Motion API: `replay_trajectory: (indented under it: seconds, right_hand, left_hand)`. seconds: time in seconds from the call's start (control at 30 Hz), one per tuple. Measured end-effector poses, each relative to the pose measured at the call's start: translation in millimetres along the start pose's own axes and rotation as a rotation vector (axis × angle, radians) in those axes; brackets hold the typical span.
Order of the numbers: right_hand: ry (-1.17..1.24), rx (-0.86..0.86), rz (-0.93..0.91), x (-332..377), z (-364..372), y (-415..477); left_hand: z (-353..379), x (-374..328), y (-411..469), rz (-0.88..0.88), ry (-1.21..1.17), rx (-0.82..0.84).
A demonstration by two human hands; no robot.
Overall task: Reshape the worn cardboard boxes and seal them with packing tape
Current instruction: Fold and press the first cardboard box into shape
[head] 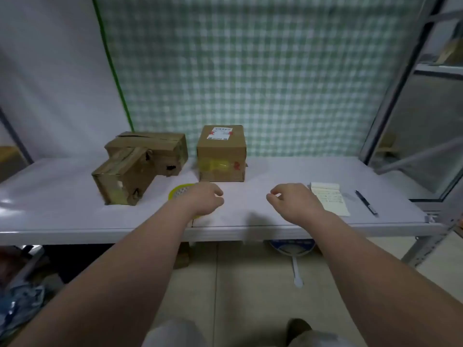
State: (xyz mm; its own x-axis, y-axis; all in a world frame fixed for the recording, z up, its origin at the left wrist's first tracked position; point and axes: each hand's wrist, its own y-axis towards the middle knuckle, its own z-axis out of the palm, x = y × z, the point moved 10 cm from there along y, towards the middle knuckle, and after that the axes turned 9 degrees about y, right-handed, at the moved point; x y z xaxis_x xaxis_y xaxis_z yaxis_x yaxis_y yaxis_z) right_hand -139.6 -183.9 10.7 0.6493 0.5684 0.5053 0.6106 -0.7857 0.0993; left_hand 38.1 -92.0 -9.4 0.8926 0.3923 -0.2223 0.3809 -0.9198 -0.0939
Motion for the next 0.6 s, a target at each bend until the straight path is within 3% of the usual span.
replay_trajectory:
  seconds: [0.4, 0.6]
  right_hand:
    - [0.111, 0.132, 0.059, -11, 71, 97]
    - [0.104, 0.130, 0.039, 3, 63, 104]
  left_hand:
    - [64, 40, 88, -0.099, 0.221, 0.126]
    - [66, 61, 92, -0.113, 0.259, 0.123]
